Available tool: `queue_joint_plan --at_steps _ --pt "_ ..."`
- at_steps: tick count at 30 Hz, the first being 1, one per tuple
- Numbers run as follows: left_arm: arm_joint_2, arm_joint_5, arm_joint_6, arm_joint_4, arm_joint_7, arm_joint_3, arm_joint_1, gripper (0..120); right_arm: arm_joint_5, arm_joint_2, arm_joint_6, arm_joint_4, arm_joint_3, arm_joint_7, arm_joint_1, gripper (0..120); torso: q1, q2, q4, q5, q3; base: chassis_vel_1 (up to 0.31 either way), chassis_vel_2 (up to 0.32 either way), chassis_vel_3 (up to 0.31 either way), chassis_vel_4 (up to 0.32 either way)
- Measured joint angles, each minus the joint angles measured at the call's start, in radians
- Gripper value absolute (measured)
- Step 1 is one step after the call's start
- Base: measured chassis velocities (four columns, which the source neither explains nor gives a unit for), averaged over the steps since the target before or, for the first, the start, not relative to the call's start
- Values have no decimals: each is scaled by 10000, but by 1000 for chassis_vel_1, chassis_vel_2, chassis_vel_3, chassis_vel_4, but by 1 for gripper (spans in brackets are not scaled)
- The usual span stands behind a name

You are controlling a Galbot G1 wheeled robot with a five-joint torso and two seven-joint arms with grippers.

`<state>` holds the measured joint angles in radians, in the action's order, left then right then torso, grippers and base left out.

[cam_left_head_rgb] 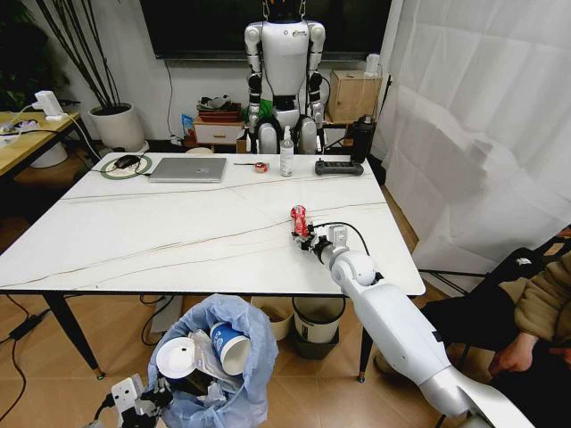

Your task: Pick up the trash bin and place the trash from the table into it.

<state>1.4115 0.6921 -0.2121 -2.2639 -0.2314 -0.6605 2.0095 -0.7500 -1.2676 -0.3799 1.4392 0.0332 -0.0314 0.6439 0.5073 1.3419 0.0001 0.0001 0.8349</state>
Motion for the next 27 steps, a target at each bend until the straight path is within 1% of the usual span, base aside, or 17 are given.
queue_joint_plan --at_steps 2,3,4,6,7,8,10,11,13,14,16,18,20,21,23,24,27 --pt "-17 11 -9 0 -5 -5 -8 0 -588 449 155 732 196 28 174 43 1 -1 -5 4 1 0 0 0 0" --pt "-25 24 -20 0 -7 -4 -23 0 -1038 939 268 1503 428 118 351 43 0 0 -4 2 -1 0 0 0 0" --pt "-25 29 -24 0 -9 -4 -27 0 -1257 1283 350 1945 595 203 464 43 0 1 -6 -2 -1 0 0 0 0" --pt "-15 33 -33 20 -12 4 -61 0 -1652 2020 618 2952 1070 438 745 43 -1 -1 -10 4 -1 0 0 0 0" --pt "-3 32 -33 37 -12 5 -69 0 -1819 2277 724 3386 1296 562 850 43 0 0 -11 2 -1 0 0 0 0" --pt "-3 32 -33 37 -12 5 -69 0 -1819 2277 724 3386 1296 562 850 43 0 0 -11 2 -1 0 0 0 0" --pt "19 33 -38 48 -12 3 -71 0 -2184 2825 963 4301 1956 822 1051 43 -3 1 -8 -1 -2 0 0 0 0" --pt "22 33 -38 44 -12 -14 -64 0 -2250 2956 1055 4572 2196 891 1082 43 -2 0 -7 0 -2 0 0 0 0" --pt "28 35 -40 2 -12 -62 -63 0 -2373 3102 1258 5138 2733 1052 1123 43 -2 1 -3 0 -2 0 0 0 0" --pt "28 35 -40 2 -12 -62 -63 0 -2373 3102 1258 5138 2733 1052 1123 43 -2 1 -3 0 -2 0 0 0 0" --pt "31 57 -43 -52 -13 -115 -63 0 -2430 3151 1438 5527 3211 1144 1160 43 -2 0 -3 -1 -2 0 0 0 0" --pt "24 101 -50 -118 -24 -195 -61 0 -2437 3173 1653 5896 3933 1259 1144 43 -2 1 -3 -1 -2 0 0 0 0" --pt "16 125 -58 -141 -33 -226 -66 0 -2404 3173 1760 5974 4392 1304 1089 43 -2 1 -3 -1 -2 0 0 0 0" --pt "16 125 -58 -141 -33 -226 -66 0 -2404 3173 1760 5974 4392 1304 1089 43 -2 1 -3 -1 -2 0 0 0 0" --pt "12 134 -64 -152 -39 -241 -78 0 -2314 3158 1856 5971 4752 1333 1016 43 -2 1 -4 -1 -2 0 0 0 0" --pt "9 151 -71 -159 -43 -249 -89 0 -2214 3139 1942 5907 5060 1365 957 43 -2 1 -3 -1 -2 0 0 0 0" --pt "-7 178 -82 -170 -62 -273 -92 0 -2022 3099 2076 5687 5437 1406 998 43 -1 1 -4 -1 -1 0 0 0 0"
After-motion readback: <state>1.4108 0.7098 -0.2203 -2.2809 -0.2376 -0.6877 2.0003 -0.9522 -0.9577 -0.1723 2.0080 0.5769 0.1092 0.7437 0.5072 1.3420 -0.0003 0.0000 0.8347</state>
